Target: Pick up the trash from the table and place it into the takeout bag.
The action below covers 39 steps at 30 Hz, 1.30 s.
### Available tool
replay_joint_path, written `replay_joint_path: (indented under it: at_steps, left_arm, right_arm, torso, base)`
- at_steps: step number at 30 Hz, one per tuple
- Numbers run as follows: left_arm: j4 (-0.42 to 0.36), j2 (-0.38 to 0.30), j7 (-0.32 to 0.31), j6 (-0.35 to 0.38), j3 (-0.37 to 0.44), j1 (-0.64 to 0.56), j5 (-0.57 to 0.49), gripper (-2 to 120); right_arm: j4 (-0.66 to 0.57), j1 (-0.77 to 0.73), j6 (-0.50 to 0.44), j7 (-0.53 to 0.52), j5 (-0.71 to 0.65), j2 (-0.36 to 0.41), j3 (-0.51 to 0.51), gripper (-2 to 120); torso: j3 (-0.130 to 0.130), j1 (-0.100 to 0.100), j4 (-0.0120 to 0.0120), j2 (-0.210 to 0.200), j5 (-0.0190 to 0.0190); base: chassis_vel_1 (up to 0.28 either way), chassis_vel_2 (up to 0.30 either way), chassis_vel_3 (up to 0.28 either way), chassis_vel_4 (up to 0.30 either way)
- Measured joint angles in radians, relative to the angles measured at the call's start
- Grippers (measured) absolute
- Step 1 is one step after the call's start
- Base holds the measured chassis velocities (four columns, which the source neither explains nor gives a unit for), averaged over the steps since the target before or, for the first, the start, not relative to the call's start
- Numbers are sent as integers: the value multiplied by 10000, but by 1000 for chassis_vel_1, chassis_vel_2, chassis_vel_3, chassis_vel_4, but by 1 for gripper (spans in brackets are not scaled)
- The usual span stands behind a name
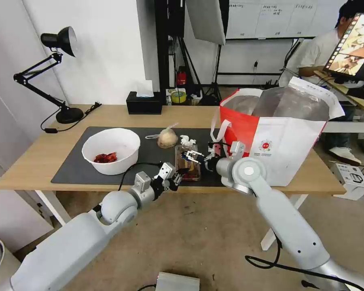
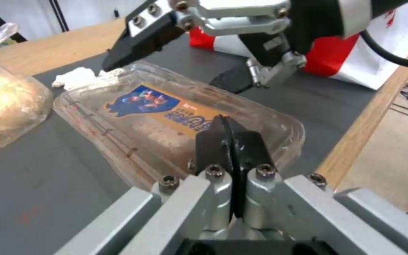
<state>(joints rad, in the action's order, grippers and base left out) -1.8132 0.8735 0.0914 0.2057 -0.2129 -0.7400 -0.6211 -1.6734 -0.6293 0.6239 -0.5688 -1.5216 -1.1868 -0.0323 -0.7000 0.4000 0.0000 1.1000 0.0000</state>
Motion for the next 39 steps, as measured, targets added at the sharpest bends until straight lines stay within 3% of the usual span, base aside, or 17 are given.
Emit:
replay_joint_path:
  at_steps: [39]
  left_arm:
    - [43,166,0,-99,-40,-4,-3,0]
  right_arm:
    - [549,523,703,-131,-20,-270,444,100]
  torso:
    - [1,0,-1,0,0]
  base:
    - [0,0,0,0]
